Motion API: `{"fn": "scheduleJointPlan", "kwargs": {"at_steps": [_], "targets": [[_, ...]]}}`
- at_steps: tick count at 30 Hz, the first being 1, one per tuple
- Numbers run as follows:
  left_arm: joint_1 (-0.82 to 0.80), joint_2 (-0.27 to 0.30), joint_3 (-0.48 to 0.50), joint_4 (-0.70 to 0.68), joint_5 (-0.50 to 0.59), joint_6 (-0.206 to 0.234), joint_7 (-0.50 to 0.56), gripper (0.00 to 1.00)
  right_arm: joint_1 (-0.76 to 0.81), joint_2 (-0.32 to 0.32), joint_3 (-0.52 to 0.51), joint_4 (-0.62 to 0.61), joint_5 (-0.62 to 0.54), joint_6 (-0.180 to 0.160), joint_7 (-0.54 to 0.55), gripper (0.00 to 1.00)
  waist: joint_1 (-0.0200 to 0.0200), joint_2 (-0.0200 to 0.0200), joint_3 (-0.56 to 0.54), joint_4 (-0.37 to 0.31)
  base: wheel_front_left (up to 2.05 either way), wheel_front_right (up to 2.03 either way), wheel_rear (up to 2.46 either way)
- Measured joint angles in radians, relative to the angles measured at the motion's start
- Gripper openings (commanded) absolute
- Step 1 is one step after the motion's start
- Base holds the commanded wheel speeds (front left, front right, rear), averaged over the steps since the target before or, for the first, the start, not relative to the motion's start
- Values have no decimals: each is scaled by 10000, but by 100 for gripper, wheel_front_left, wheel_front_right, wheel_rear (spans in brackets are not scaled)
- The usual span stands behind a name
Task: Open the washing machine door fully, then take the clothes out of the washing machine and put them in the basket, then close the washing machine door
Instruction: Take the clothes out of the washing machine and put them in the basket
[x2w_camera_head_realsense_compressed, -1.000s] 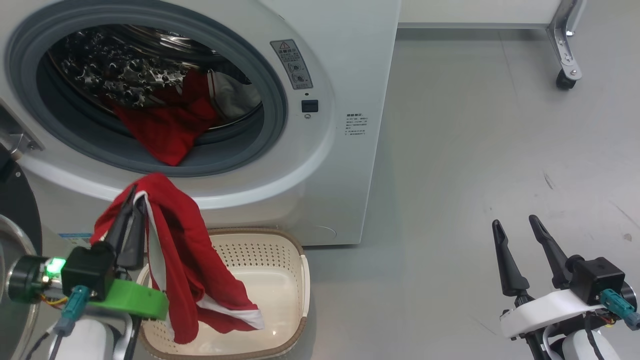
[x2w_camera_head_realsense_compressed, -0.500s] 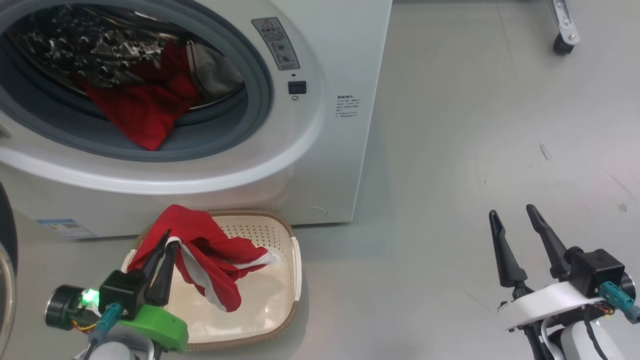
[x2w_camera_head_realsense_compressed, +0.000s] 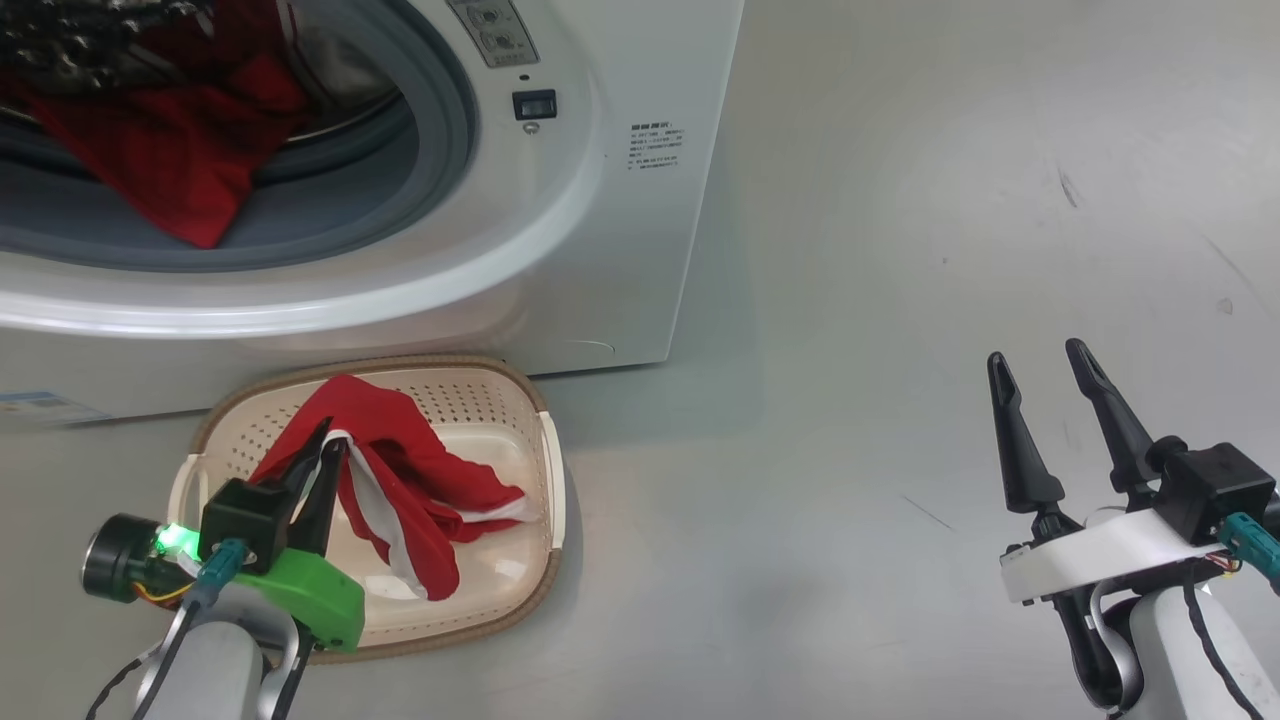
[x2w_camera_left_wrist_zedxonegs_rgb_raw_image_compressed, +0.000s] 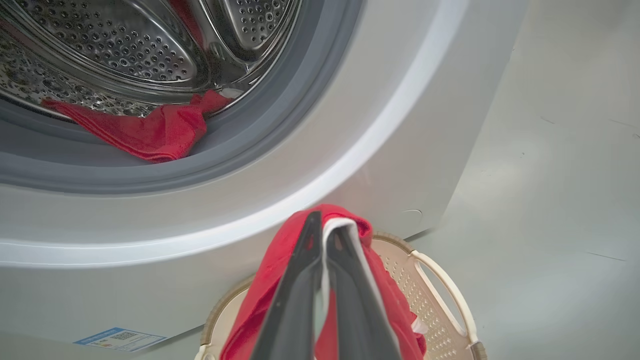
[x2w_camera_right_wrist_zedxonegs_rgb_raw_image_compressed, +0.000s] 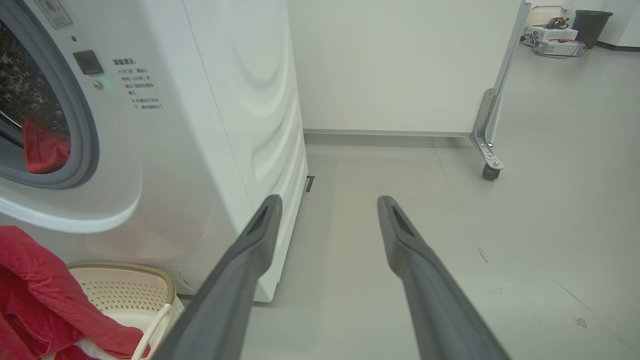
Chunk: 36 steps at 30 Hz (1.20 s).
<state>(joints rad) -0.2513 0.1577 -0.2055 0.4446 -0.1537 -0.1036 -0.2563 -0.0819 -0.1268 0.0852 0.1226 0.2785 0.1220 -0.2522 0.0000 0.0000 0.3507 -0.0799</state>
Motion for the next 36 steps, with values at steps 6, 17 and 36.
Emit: {"fn": "scheduleJointPlan", "kwargs": {"at_steps": [6, 17, 36], "targets": [[-570, 73, -63, 673, 180, -31, 46, 0, -350, 2, 25, -84, 0, 0, 0, 100, 0, 0, 628, -296, 0, 0, 0], [-1565, 178, -174, 2197, 518, 40, 180, 0, -616, 8, -69, -155, 0, 0, 0, 100, 0, 0, 1607, -814, 0, 0, 0], [-2272, 234, 199, 4663, 539, 639, 259, 0, -957, -35, -190, -207, -184, 0, 0, 100, 0, 0, 2347, -832, 0, 0, 0]]}}
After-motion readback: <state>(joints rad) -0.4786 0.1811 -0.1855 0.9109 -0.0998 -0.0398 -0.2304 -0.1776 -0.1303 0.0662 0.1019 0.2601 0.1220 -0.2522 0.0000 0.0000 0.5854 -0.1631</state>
